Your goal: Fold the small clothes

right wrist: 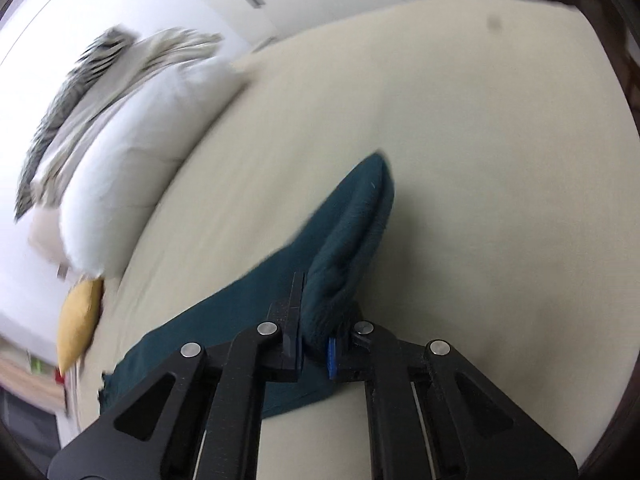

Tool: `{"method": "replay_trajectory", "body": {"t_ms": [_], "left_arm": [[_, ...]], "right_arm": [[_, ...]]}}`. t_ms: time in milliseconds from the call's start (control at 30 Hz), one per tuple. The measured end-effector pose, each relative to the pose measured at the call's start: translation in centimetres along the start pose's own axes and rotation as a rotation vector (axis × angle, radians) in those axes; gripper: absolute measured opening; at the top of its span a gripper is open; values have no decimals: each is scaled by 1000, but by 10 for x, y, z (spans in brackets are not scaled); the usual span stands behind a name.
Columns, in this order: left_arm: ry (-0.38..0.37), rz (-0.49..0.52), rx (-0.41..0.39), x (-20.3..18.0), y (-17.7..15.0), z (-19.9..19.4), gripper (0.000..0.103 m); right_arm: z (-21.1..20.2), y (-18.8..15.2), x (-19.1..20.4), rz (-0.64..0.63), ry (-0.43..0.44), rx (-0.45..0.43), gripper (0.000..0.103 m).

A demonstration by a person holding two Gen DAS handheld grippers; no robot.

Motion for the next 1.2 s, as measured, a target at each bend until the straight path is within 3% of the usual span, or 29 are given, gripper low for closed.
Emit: {"method": "replay_trajectory", "body": {"t_ms": [100,200,300,467,533,600,633,667,767,867,1000,1033,1067,1100,1133,1167,1200], "left_arm": [[-42,-41,-23,8,9,-7,82],[-56,-64,-61,17,19,-19,82],[-88,-104,-94,29,27,-30,82],[-107,-140,-112,48,38,-32,82],[-121,-159,-99,52,41,-27,82],[-134,-168,-83,52,44,-17,82],[-138,-165,-75,50,47,-11,82],[-140,-162,-68,48,48,-6,83],[-149,-141,-38,34,57,17,83],[-137,-111,-6,18,73,45,83],[-72,-74,79,8,85,84,78],[-55,-69,70,8,88,89,74],[-35,-62,61,9,92,91,57],[-22,-61,65,8,94,93,32],[-13,-62,71,9,97,94,19],[-16,-64,73,12,101,93,9],[-32,-62,67,13,105,90,9]], "right_arm": [[-25,-20,83,-172,111,-12,6],[-51,-66,184,-392,248,-10,6],[-56,-126,275,-524,385,52,6],[-17,-244,346,-668,402,188,9],[3,-282,350,-724,366,238,12],[15,-309,340,-737,377,324,22],[11,-315,329,-718,401,328,30],[3,-314,321,-703,430,312,45],[-24,-295,295,-655,479,263,65],[-40,-279,271,-644,458,210,65],[-27,-235,242,-502,466,247,65],[-20,-224,233,-461,458,261,65],[-17,-216,220,-429,450,271,65],[-19,-220,197,-397,443,279,66],[-13,-212,188,-359,439,292,67],[-11,-209,178,-334,438,299,67],[-9,-204,167,-303,441,305,66]]}}
Point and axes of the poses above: each gripper's, at about its wrist camera, not at the fingertips, and z roughly the way its jaws point, x to its left, y to its top, the point moved 4 cm from there along z, roughly the way its jaws point, and after that the axes turned 8 degrees about -y, right-handed, at the moved point
